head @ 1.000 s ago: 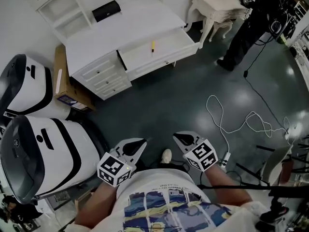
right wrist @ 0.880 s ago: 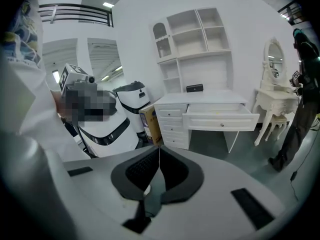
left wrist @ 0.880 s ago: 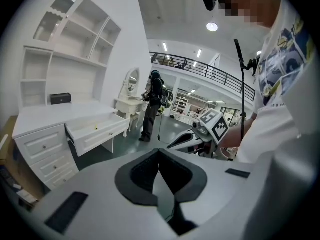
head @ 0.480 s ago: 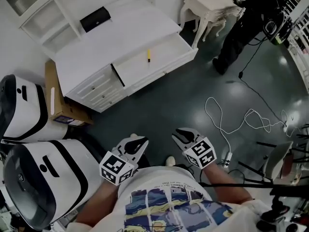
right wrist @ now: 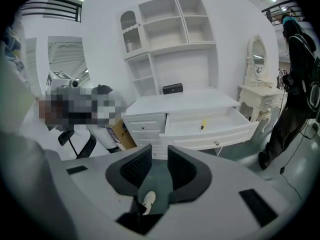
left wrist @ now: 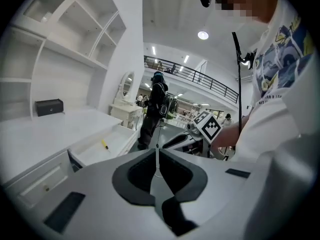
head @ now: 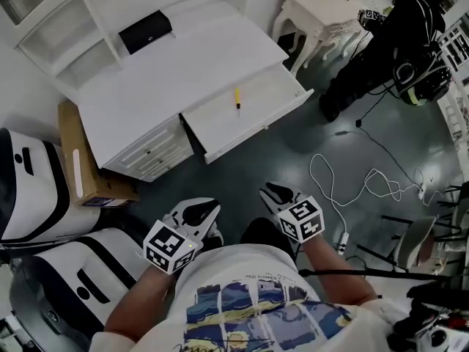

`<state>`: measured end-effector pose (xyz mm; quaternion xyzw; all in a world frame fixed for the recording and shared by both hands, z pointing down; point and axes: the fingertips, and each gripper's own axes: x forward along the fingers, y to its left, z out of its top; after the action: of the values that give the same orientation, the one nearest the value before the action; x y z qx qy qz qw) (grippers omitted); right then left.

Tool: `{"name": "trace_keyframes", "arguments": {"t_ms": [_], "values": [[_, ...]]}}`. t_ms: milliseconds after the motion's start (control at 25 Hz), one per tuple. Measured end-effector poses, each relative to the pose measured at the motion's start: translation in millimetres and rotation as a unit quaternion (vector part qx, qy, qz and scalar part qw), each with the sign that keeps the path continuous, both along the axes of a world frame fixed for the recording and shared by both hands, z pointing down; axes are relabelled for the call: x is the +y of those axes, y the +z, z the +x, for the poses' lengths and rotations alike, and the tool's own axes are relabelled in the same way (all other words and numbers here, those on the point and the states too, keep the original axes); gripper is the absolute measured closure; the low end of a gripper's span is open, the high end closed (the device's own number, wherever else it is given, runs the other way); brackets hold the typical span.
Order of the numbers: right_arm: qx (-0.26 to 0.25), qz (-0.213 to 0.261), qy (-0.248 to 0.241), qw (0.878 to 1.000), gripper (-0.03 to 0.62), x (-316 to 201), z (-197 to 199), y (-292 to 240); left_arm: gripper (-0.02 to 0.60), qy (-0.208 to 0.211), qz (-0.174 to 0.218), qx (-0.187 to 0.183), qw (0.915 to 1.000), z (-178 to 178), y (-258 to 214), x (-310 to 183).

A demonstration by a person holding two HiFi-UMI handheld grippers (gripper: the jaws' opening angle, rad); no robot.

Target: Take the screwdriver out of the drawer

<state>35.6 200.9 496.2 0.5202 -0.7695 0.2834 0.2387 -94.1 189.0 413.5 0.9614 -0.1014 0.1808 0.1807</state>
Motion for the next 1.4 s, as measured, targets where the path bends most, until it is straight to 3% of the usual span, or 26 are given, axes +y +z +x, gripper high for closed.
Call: {"name": "trace_keyframes", "arguments": {"t_ms": [240, 480, 920, 1160, 1400], "values": [[0.004, -0.01, 0.014, 1.0, 0.484, -62.0, 13.5, 14.4, 0.566, -0.04, -0.023, 0.007, 0.9989, -16.0, 9.7, -45.4], [-0.008, -0.014, 0.02, 1.0, 0.482, -153.7, 50.4, 41.0, 0.566, -0.095, -0.016, -0.005, 0.9954, -6.3, 8.0, -104.6], [-0.009, -0.077, 0.014, 0.997, 0.454, -315.3, 118.7, 134.3, 0.566, -0.181, -0.017, -0.028, 0.9829, 50.4, -5.5, -205.8], [-0.005, -0.128, 0.006, 0.992, 0.443, -359.6, 123.7, 190.2, 0.566, -0.228, -0.019, -0.052, 0.972, 59.1, -7.7, -227.3], [-0.004, -0.176, 0.031, 0.984, 0.423, -382.8, 130.8, 231.8, 0.566, -0.265, -0.031, -0.069, 0.9613, 53.4, -1.9, -242.4]]}}
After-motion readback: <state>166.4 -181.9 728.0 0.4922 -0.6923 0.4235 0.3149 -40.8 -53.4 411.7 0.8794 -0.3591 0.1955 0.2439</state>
